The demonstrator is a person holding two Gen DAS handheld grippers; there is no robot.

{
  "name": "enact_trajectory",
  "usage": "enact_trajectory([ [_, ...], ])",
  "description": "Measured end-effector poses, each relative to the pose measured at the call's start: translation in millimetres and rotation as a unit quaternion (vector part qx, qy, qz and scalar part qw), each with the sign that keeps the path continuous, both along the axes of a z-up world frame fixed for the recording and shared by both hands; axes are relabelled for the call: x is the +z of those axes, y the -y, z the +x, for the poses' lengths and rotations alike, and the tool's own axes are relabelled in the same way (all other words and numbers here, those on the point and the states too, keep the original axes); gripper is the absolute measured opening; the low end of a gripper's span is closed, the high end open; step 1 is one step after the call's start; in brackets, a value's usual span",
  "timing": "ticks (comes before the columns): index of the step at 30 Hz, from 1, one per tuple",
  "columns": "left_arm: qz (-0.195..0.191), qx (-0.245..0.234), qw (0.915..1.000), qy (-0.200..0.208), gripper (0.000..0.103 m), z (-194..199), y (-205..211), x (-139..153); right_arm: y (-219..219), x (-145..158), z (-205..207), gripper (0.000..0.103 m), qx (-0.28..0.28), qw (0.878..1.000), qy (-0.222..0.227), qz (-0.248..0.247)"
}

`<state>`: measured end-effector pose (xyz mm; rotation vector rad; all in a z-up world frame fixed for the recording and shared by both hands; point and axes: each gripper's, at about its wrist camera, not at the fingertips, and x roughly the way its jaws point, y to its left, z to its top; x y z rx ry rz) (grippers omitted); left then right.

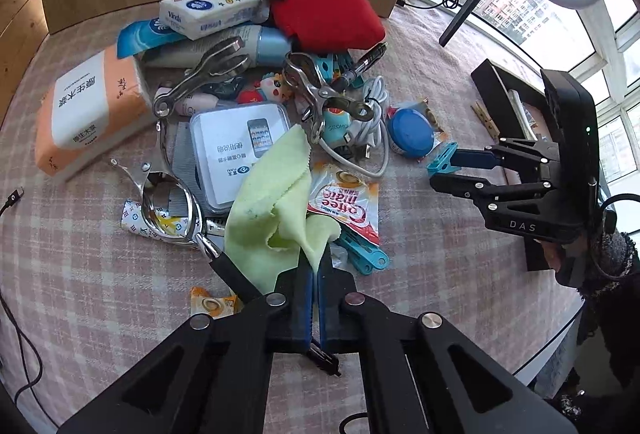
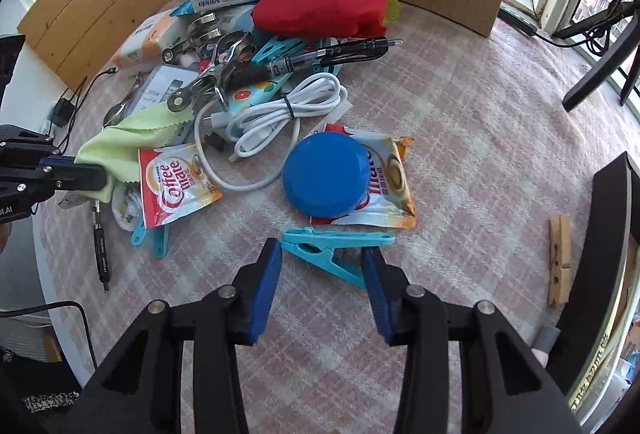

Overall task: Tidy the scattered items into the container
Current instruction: 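Carry the green cloth and teal clip into the tray and release both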

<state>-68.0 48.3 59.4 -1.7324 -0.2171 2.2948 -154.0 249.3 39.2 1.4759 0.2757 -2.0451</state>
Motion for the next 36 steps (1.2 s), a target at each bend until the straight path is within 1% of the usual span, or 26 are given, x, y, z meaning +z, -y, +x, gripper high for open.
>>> enact_trajectory([
  [4,0.007,0.006,0.9997,-0.024,0.001,5.0,3.2,23.1,-14.0,14.4,8.0,0.040,-0.014,1.000,-0.008,-0.022],
  [9,0.017,0.000,0.9974,-0.070,0.001,6.9,0.6,64.7,-26.0,33.7,34.1,0.040,-0.028,0.998,-0.025,-0.044],
  [13,0.035,-0.005,0.9941,-0.103,0.001,4.3,-4.9,94.8,-33.2,49.4,36.5,0.040,-0.048,0.996,-0.036,-0.064],
  [16,0.040,-0.014,0.9921,-0.118,0.001,1.7,-15.1,109.7,-42.5,63.1,38.5,0.040,-0.059,0.994,-0.049,-0.073],
  [18,0.042,-0.030,0.9914,-0.120,0.001,-0.5,-27.3,114.6,-51.8,72.2,39.8,0.040,-0.067,0.993,-0.059,-0.075],
  [22,0.049,-0.066,0.9891,-0.122,0.001,-7.5,-66.7,120.2,-83.4,87.5,40.4,0.040,-0.096,0.990,-0.079,-0.071],
  [27,0.074,-0.123,0.9821,-0.121,0.001,-21.9,-135.9,124.7,-151.9,103.8,34.2,0.040,-0.158,0.981,-0.103,-0.053],
  [33,0.102,-0.191,0.9691,-0.119,0.001,-45.0,-235.4,130.1,-257.4,115.9,14.8,0.040,-0.259,0.959,-0.116,-0.026],
  [36,0.116,-0.223,0.9614,-0.112,0.001,-53.9,-285.1,129.3,-301.8,118.3,5.4,0.040,-0.299,0.947,-0.115,-0.024],
])
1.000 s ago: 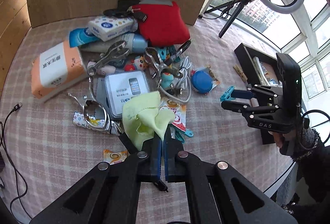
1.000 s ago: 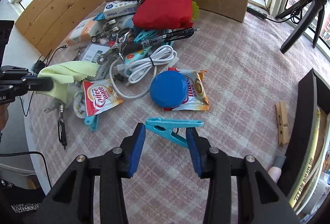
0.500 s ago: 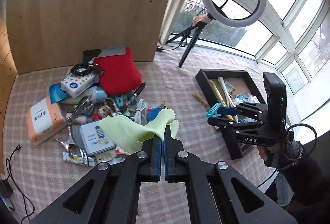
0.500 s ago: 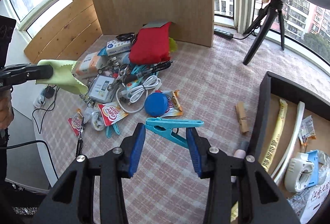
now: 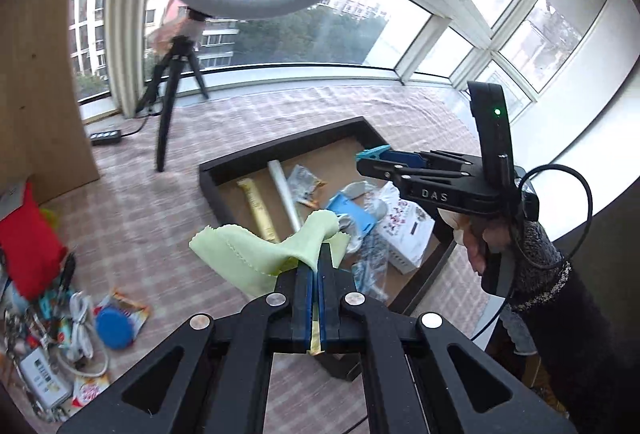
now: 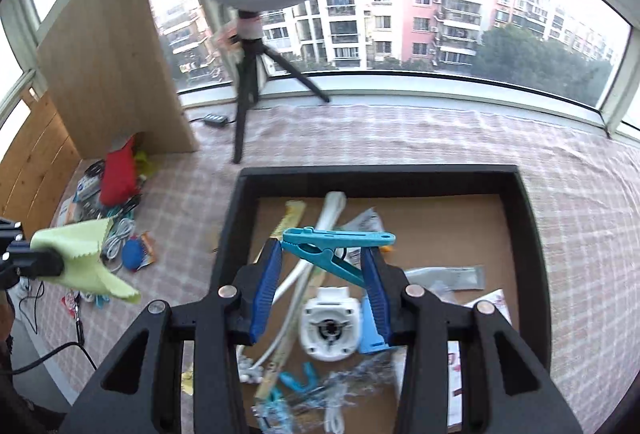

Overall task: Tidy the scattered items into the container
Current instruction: 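Carry the green cloth and teal clip into the tray and release both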

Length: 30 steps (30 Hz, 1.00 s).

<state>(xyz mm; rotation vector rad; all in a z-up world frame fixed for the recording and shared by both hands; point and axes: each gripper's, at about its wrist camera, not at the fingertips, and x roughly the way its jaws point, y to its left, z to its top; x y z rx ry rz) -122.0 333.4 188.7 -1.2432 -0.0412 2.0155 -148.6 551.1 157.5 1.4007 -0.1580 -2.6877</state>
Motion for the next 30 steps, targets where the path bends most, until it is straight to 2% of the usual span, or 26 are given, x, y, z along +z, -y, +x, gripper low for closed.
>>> enact_trajectory([
  [3,-0.006,-0.026,0.9996,-0.007,0.001,-1.5,-46.0,-0.8,-30.9,-0.3,-8.7,0.040,-0.030,1.000,0.002,0.009],
  [5,0.000,-0.036,0.9993,-0.003,0.004,-3.3,-70.3,-3.9,-46.1,-3.0,-15.4,0.041,-0.037,0.999,0.012,-0.008],
  [6,0.001,-0.043,0.9991,-0.001,0.020,-4.3,-81.1,-6.0,-51.9,-4.9,-18.7,0.049,-0.039,0.999,0.021,-0.016],
  [7,-0.007,-0.046,0.9989,0.004,0.035,-5.6,-90.4,-9.0,-56.3,-7.7,-21.5,0.063,-0.043,0.998,0.033,-0.020],
  [8,-0.014,-0.041,0.9991,0.004,0.056,-6.3,-96.4,-11.6,-60.0,-9.4,-22.7,0.067,-0.050,0.998,0.039,-0.023],
  [14,-0.023,-0.028,0.9993,-0.008,0.053,-3.1,-97.7,-13.1,-71.0,-6.7,-18.6,0.067,-0.075,0.996,0.023,-0.037],
  [18,-0.032,-0.015,0.9993,-0.012,0.051,-5.0,-80.8,-13.4,-62.4,-3.0,-16.0,0.067,-0.065,0.997,0.020,-0.041],
  [24,-0.037,0.020,0.9989,-0.022,0.047,-6.6,-28.1,-3.6,-26.9,11.2,-2.0,0.067,-0.028,0.999,-0.007,-0.041],
  [30,-0.045,0.080,0.9953,-0.031,0.047,4.6,52.8,3.5,25.2,20.7,11.3,0.067,0.014,0.999,-0.022,-0.046],
])
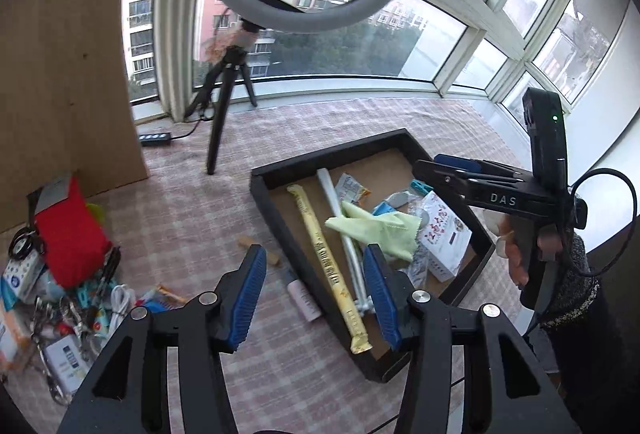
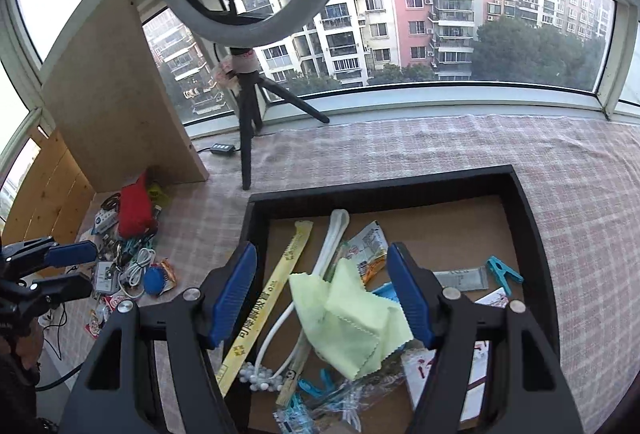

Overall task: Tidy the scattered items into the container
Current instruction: 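Carry the green cloth and teal clip into the tray and release both, then grasp the silver metal clip with the left gripper while the right grasps another clip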

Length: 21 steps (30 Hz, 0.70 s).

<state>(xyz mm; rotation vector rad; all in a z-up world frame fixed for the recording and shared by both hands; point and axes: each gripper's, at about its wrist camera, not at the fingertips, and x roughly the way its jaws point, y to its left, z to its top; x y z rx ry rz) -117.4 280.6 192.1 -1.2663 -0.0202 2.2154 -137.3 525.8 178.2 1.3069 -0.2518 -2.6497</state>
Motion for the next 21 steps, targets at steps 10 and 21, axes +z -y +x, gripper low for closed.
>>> enact_trajectory([
  [10,-0.049,0.158,0.9862,0.001,0.047,40.4,195.4,-13.4,100.6,-4.0,16.6,0.067,0.086,0.996,0.005,-0.012],
  [21,-0.041,0.280,0.9578,0.049,0.046,97.2,310.5,-61.1,202.3,-35.7,15.7,0.066,0.183,0.982,0.039,-0.019],
])
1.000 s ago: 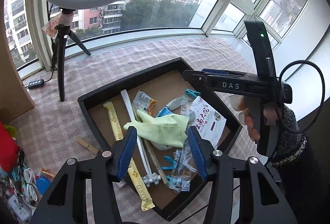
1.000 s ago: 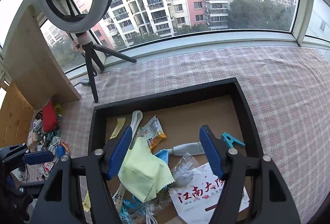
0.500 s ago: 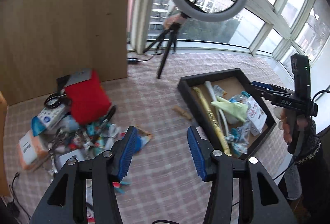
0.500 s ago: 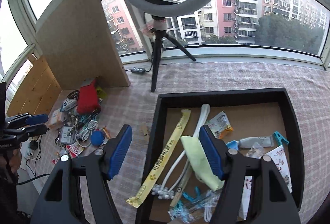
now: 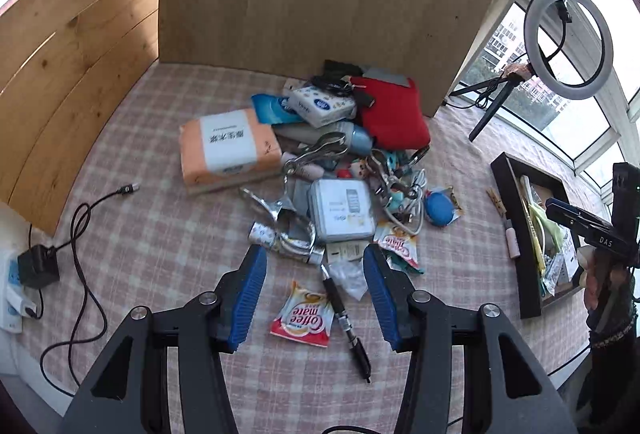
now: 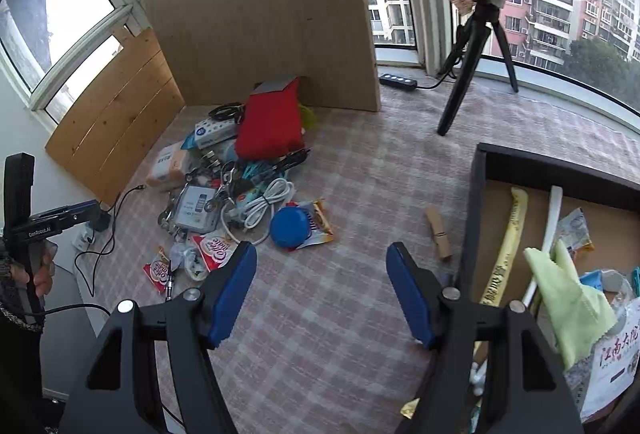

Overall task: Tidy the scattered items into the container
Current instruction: 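Grasp the silver metal clip with the left gripper while the right grasps another clip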

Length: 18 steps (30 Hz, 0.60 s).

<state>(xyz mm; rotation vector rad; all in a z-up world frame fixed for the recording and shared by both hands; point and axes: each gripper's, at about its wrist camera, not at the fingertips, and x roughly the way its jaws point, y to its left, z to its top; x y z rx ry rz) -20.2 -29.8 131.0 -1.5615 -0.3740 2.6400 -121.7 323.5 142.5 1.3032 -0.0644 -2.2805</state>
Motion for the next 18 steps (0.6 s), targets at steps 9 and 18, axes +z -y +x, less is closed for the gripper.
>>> enact_trajectory([
  [9,0.014,-0.010,0.9992,0.035,0.043,0.1,-8.7,-39.1,80.5,-16.3,-5.3,0.066,0.070,0.997,0.011,0.013],
  [18,0.026,0.030,0.9971,0.064,0.045,-40.2,-7.9,-74.0,150.7,-39.5,-32.2,0.066,0.105,0.993,0.009,0.053],
])
